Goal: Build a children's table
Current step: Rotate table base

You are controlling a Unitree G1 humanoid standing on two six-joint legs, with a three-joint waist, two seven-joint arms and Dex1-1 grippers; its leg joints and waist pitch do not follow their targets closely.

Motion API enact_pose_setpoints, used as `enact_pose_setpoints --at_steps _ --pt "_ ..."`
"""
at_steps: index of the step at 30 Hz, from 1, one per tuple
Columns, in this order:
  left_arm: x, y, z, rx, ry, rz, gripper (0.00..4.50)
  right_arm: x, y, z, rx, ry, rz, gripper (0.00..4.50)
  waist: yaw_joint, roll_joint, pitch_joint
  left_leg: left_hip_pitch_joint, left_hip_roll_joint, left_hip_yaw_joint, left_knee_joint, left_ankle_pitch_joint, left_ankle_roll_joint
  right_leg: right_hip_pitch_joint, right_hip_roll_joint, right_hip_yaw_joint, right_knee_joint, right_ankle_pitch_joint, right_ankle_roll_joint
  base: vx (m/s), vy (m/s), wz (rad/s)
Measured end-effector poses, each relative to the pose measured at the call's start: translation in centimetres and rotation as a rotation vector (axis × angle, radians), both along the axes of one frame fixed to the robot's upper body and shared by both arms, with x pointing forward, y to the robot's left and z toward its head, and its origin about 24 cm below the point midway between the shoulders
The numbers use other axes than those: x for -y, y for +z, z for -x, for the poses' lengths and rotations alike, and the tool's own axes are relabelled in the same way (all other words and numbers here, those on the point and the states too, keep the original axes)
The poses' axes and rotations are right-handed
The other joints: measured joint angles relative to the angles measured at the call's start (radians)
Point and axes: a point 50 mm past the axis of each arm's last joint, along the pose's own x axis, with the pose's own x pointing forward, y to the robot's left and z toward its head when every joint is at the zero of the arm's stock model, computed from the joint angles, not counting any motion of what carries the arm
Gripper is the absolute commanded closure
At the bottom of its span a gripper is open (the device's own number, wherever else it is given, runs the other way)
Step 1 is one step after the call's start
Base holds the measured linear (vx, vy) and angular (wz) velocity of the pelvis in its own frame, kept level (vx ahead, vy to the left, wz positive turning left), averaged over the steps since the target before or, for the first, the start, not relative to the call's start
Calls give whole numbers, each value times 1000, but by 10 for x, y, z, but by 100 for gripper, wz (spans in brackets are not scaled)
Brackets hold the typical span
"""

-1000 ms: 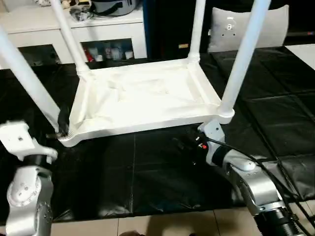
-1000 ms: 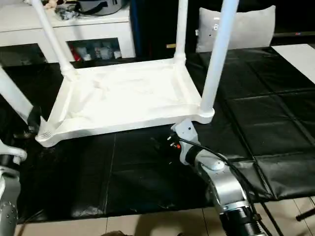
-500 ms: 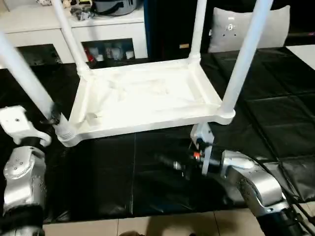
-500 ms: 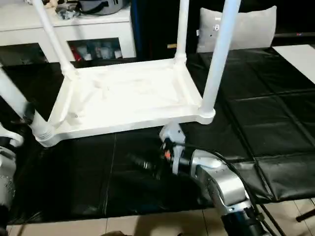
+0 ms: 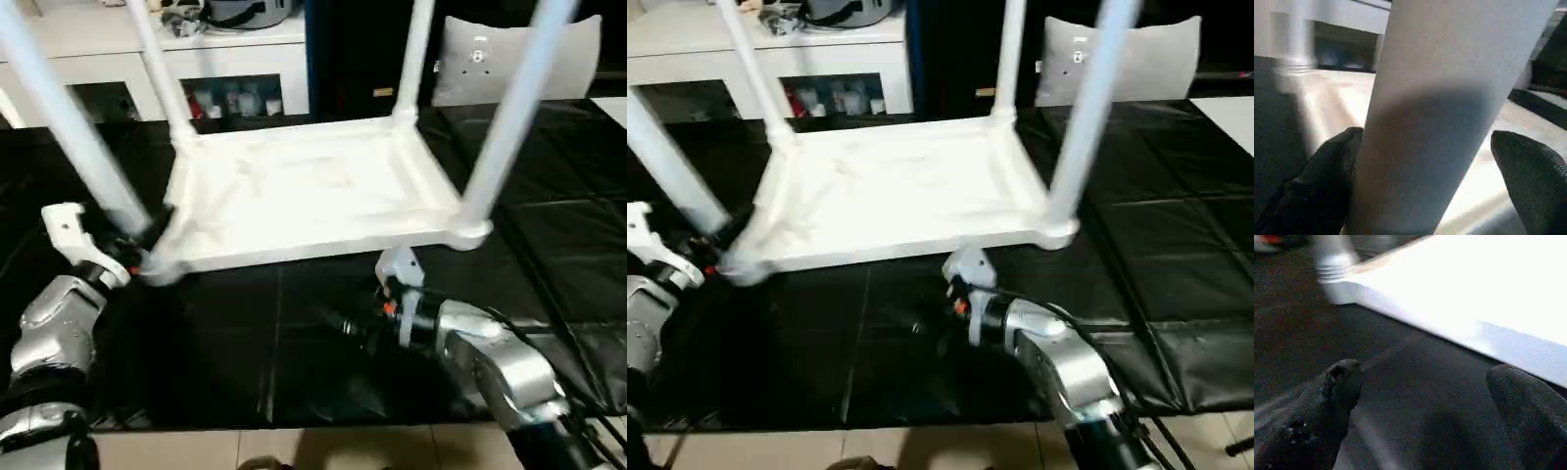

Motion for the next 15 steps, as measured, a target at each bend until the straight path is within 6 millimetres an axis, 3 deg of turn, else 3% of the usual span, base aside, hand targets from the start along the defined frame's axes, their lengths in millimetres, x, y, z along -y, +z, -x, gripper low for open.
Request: enact_pose_setpoints --at_steps 7,13,15 --pt "45 1 32 -31 -373 13 1 29 -8 -20 0 -275 118 0 -5 -1 0 1 0 2 -1 0 0 0 0 1 1 0 0 0 0 0" --pt "78 5 55 -76 -590 28 1 52 -21 -27 -34 -416 202 0 -28 -5 2 6 0 3 -1 0 -1 2 0 2 3 -3 5 0 0 0" --pt "88 8 63 -100 -646 42 1 55 -22 -28 -27 -431 198 0 -47 -7 2 7 0 3 -1 0 -1 3 0 3 3 -3 5 0 0 0"
